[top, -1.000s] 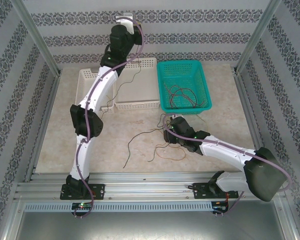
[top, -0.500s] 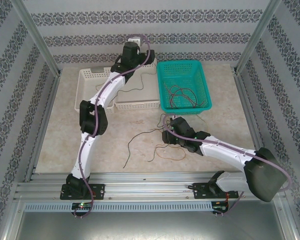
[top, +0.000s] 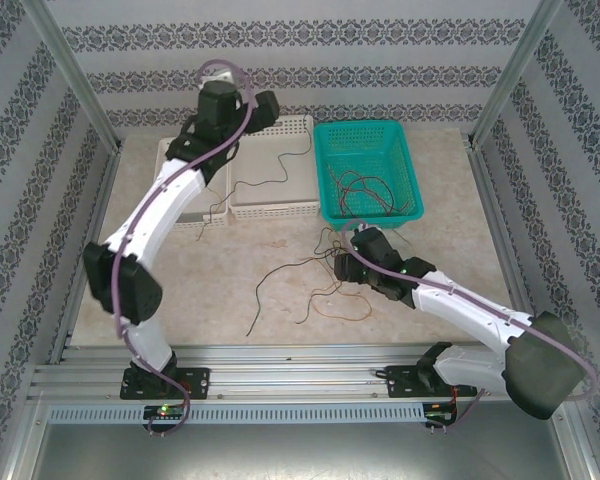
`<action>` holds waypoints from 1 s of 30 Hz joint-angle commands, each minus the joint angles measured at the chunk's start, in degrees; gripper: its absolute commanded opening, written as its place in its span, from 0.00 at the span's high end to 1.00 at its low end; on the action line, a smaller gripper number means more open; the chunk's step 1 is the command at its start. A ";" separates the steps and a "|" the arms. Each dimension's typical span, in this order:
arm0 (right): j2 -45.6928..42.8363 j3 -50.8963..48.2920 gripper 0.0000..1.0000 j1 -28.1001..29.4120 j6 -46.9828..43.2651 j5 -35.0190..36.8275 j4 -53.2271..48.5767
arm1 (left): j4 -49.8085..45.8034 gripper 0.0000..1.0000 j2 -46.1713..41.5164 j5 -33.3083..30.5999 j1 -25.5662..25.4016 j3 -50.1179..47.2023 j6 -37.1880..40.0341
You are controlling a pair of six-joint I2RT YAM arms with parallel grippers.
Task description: Untangle the cables
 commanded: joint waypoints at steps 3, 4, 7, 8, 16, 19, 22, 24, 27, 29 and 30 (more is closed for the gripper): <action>6.13 5.82 0.33 -2.06 -0.68 2.53 -4.03 | -1.61 0.00 -7.89 -0.41 -2.93 -17.20 -7.41; 7.82 6.92 0.33 -2.26 -1.14 2.51 -4.42 | -1.13 0.00 -9.31 -0.54 -3.55 -19.93 -7.69; 13.42 10.33 0.34 -2.30 -2.46 3.96 -5.81 | 0.12 0.00 -13.82 -0.41 -5.67 -27.78 -8.19; 15.16 11.34 0.34 -2.24 -2.71 5.06 -6.65 | 0.08 0.00 -15.15 -0.55 -6.47 -29.95 -8.08; 24.47 14.97 0.37 -2.13 -4.86 8.67 -8.08 | -2.46 0.00 -20.14 -4.53 -14.96 -40.89 -5.99; 27.07 16.27 0.40 -1.62 -5.60 11.61 -7.77 | -1.18 0.00 -23.05 -5.44 -16.19 -46.03 -6.94; 29.20 16.95 0.48 -2.44 -5.88 10.82 -7.20 | -0.72 0.00 -25.96 -6.10 -16.29 -49.86 -7.57; 29.91 16.97 0.58 -2.66 -5.78 10.40 -6.58 | -1.02 0.00 -27.60 -6.16 -16.29 -51.63 -7.81; 31.19 17.15 0.74 -2.79 -5.92 9.76 -5.43 | -0.90 0.00 -29.73 -5.88 -16.29 -54.18 -8.28; 32.25 17.53 0.85 -2.77 -6.20 8.79 -5.20 | -0.64 0.00 -30.96 -5.86 -16.30 -56.03 -8.48; 32.38 17.68 0.91 -2.77 -6.20 7.95 -5.27 | -0.63 0.00 -31.61 -5.74 -16.31 -56.80 -8.60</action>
